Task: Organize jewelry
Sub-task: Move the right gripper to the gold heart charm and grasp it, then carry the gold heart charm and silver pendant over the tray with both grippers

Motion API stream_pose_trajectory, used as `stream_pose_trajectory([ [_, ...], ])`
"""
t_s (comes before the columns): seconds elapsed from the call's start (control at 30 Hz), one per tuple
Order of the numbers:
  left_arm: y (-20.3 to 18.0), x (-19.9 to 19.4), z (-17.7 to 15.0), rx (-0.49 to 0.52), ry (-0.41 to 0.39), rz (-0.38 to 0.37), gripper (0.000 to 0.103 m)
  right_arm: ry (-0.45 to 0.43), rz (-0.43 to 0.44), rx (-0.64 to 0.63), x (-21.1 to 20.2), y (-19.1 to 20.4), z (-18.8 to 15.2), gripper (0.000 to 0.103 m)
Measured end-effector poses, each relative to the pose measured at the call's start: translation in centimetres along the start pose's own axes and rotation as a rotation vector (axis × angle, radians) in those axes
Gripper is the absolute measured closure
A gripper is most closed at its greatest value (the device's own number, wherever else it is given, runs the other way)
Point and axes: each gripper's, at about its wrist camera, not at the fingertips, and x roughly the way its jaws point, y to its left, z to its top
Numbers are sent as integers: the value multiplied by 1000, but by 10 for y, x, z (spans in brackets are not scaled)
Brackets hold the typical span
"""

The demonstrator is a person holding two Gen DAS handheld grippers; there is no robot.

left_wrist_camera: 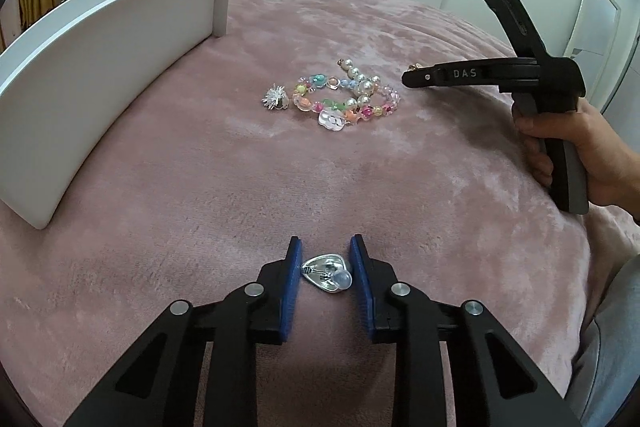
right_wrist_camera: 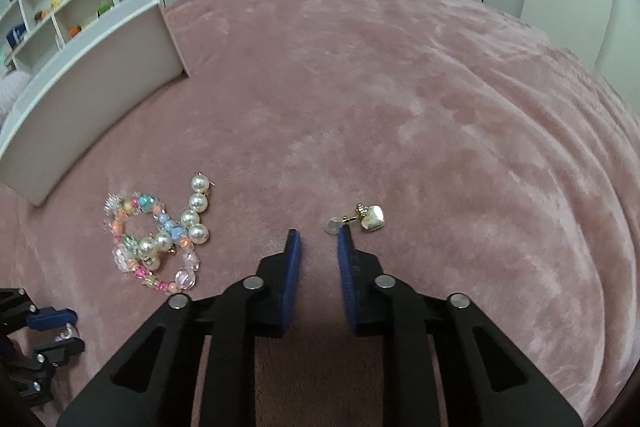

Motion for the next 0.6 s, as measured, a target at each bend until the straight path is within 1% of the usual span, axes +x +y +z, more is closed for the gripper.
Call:
stream_pose_trajectory([
  [0.03,0,0,0,1,0,0,74,-8,21,23,-2,-5,-1,90],
  [0.13,0,-1,-1,-2,0,-2,74,-28,52,70,-6,-14,-3,92],
  [0.23,0,1,-3,-3,0,-1,74,-28,35,57,-8,-12,-2,92],
  [0.33,1,2,-4,-10,-2,-7,74,-23,24,42,-4,-8,1,88],
  [0.37,1,2,-3,-11,-1,-9,74,-15,16,49,-2,-8,3,83],
  [0.4,1,2,-3,-12,0,-11,74,-14,16,61,-3,-8,3,63],
  [0.43,2,2,-3,-13,0,-13,74,-29,12,72,-6,-9,4,46],
  [0.47,2,2,-3,-13,0,-14,74,-44,-5,69,-9,-8,4,44],
  [0.53,3,3,-3,-16,0,-18,74,-73,-29,73,-17,-10,4,46],
  [0.6,3,4,-3,-18,2,-19,73,-107,-62,106,-23,-17,6,45],
])
